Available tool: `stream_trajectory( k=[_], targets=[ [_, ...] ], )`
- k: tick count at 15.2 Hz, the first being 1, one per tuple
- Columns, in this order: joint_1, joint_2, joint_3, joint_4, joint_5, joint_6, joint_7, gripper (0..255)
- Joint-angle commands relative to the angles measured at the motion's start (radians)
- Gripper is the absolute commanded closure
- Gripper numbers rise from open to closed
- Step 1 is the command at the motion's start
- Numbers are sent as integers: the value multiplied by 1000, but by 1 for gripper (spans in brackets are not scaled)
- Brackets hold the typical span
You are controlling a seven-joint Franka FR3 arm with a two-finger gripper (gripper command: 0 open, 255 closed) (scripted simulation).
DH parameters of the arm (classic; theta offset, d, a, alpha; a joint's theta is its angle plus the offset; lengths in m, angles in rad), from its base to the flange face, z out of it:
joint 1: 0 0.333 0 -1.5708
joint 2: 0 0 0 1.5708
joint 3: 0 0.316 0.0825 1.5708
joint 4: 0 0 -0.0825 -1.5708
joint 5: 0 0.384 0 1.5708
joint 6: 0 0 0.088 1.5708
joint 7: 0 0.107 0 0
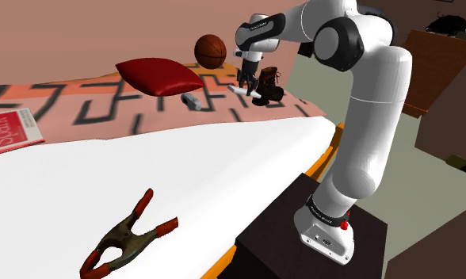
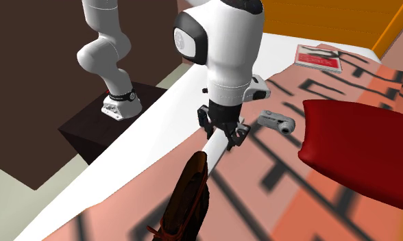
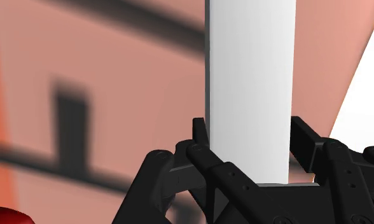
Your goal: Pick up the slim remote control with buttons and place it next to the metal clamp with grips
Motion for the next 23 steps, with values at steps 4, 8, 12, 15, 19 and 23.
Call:
stream_trajectory(
  k=[4,8,12,15,19,23],
  targets=[
    [1,-19,-4,45,-11,-62,7,255],
    [77,-139,12,-105,-69,-17,106,255],
    [138,-247,44,-230,-120,13,213,255],
    [175,-318,76,-310,-151,28,294,255],
    [218,-400,127,-400,-179,40,403,255],
    [258,-465,184,-471,-191,47,509,255]
  ],
)
